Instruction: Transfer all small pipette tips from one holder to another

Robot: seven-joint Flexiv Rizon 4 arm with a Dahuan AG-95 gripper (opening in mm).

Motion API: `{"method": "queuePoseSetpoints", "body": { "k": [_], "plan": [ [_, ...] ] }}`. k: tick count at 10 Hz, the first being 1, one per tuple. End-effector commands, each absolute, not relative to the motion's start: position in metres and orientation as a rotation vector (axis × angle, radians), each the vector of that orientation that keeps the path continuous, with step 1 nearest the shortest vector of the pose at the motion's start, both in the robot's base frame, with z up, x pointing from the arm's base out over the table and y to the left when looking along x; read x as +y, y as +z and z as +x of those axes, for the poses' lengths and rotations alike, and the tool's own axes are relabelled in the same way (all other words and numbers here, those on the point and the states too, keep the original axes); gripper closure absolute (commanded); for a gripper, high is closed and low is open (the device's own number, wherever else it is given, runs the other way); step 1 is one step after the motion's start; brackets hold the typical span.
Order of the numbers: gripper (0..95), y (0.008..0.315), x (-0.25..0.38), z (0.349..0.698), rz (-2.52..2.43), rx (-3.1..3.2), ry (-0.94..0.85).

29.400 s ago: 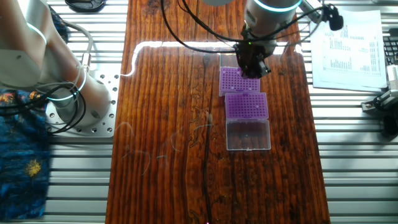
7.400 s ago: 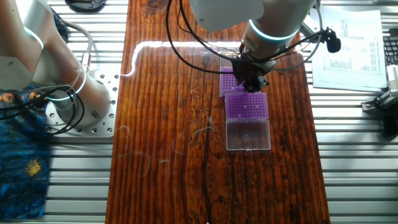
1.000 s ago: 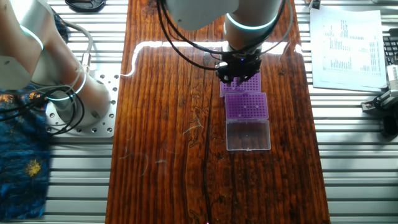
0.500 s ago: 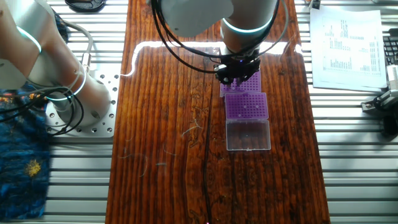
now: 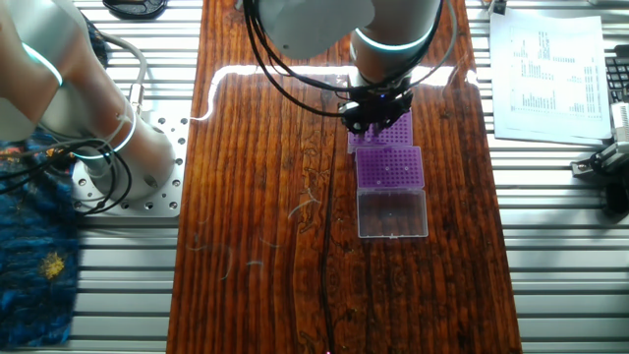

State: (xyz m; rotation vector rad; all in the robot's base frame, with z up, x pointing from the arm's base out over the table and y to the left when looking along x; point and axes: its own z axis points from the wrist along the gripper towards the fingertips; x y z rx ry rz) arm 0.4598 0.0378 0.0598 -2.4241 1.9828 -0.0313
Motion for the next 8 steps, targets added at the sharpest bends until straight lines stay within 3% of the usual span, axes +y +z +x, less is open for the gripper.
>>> {"method": "queuePoseSetpoints", "body": {
  "k": [1, 8],
  "plan": [
    [76.0, 0.0592, 0.0363, 0.4601, -2.416, 1.981, -0.025],
    [76.0, 0.0556, 0.0366, 0.4612, -2.415, 1.989, -0.032]
  ]
}}
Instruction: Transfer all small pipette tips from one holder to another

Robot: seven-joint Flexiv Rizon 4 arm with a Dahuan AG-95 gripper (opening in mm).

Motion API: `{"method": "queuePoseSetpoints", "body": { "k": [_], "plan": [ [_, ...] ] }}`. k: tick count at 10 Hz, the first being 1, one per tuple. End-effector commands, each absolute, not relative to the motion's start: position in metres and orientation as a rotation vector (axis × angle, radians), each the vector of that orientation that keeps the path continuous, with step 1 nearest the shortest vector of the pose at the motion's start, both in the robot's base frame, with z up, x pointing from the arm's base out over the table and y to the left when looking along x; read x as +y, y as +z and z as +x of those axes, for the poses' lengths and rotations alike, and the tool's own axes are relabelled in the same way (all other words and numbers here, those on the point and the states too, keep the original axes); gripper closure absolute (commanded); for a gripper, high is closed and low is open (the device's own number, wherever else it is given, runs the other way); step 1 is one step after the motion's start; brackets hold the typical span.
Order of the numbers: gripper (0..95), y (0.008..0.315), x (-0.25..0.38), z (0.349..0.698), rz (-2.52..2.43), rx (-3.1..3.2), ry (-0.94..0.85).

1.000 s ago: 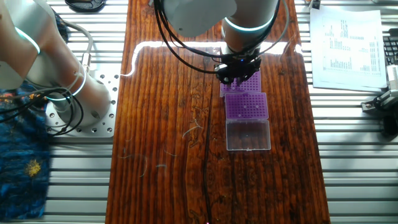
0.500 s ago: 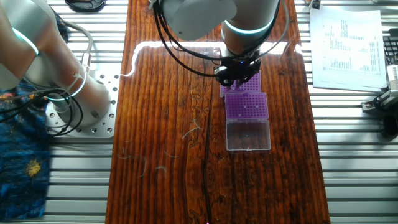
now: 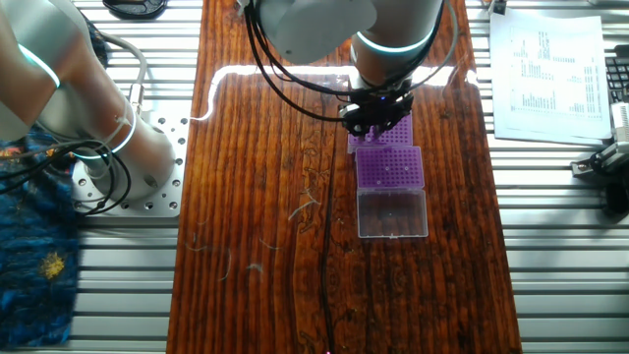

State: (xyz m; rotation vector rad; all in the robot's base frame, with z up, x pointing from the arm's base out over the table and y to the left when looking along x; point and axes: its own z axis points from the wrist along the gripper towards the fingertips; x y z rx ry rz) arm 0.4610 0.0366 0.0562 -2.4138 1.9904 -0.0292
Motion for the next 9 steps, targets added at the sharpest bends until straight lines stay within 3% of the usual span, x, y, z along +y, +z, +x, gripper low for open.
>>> {"method": "queuePoseSetpoints", "body": {
  "k": [1, 9],
  "plan": [
    [76.0, 0.0549, 0.0366, 0.4611, -2.415, 1.988, -0.031],
    [76.0, 0.0522, 0.0365, 0.4609, -2.418, 1.983, -0.042]
  ]
}}
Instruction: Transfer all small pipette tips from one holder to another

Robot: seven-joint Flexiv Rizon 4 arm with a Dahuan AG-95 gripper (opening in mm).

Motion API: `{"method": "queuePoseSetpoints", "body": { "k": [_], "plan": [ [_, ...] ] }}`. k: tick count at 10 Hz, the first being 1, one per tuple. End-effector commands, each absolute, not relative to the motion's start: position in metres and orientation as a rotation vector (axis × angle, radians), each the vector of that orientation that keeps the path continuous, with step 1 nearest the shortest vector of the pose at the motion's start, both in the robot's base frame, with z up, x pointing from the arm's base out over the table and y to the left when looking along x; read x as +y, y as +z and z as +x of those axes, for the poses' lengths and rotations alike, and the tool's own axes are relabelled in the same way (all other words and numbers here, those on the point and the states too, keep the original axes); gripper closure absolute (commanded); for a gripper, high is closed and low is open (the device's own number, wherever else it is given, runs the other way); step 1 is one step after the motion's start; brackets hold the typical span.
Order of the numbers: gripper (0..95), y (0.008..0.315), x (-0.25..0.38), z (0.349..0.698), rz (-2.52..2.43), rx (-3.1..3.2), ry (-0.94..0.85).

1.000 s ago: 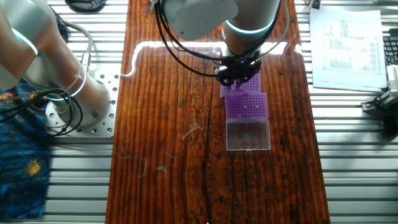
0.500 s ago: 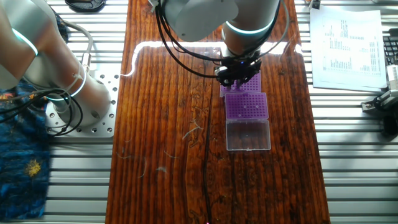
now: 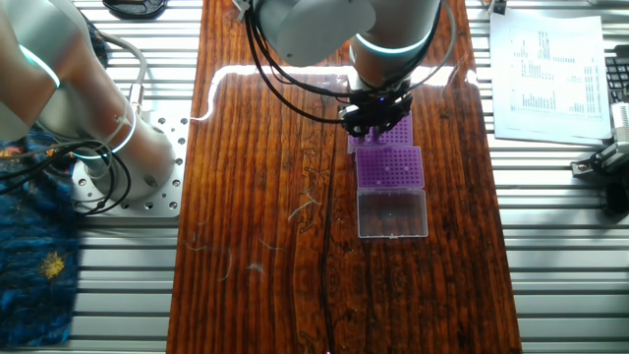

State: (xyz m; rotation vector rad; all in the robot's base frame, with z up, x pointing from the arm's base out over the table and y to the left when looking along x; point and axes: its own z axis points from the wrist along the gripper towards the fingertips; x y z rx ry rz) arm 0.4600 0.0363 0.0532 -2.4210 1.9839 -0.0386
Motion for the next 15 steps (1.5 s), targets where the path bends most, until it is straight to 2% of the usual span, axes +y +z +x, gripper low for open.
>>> {"method": "queuePoseSetpoints", "body": {
  "k": [1, 3, 4, 9, 15],
  "plan": [
    [76.0, 0.051, 0.037, 0.461, -2.418, 1.982, -0.043],
    [76.0, 0.051, 0.036, 0.461, -2.420, 1.980, -0.044],
    [95.0, 0.051, 0.036, 0.461, -2.419, 1.981, -0.044],
    [95.0, 0.052, 0.036, 0.461, -2.412, 1.990, -0.042],
    [95.0, 0.073, 0.035, 0.462, -2.373, 2.048, -0.045]
  ]
}}
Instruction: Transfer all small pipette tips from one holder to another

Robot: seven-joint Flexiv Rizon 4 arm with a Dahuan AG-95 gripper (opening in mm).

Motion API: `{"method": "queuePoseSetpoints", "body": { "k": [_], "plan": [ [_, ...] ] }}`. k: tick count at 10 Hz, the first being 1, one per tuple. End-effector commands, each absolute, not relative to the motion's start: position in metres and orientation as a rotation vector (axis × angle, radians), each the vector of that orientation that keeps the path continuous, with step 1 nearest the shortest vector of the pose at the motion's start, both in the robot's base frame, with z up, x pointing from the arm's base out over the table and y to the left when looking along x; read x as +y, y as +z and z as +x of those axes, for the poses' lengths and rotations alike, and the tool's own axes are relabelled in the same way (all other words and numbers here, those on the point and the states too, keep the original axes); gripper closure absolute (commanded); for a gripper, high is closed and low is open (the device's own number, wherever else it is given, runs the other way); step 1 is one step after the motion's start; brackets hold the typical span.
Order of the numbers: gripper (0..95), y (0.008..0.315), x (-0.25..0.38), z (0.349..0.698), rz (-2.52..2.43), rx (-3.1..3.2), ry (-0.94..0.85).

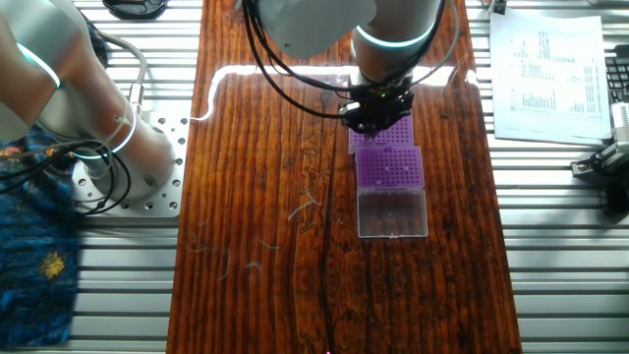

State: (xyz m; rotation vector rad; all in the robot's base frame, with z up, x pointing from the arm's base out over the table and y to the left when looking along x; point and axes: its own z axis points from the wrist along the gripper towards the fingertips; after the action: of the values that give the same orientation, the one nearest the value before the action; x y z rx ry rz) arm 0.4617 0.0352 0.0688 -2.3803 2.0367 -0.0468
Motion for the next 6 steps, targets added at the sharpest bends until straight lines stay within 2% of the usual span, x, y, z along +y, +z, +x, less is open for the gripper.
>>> {"method": "queuePoseSetpoints", "body": {
  "k": [1, 6],
  "plan": [
    [95.0, 0.077, 0.035, 0.462, -2.361, 2.062, -0.044],
    [95.0, 0.103, 0.027, 0.472, -2.228, 2.200, -0.040]
  ]
}}
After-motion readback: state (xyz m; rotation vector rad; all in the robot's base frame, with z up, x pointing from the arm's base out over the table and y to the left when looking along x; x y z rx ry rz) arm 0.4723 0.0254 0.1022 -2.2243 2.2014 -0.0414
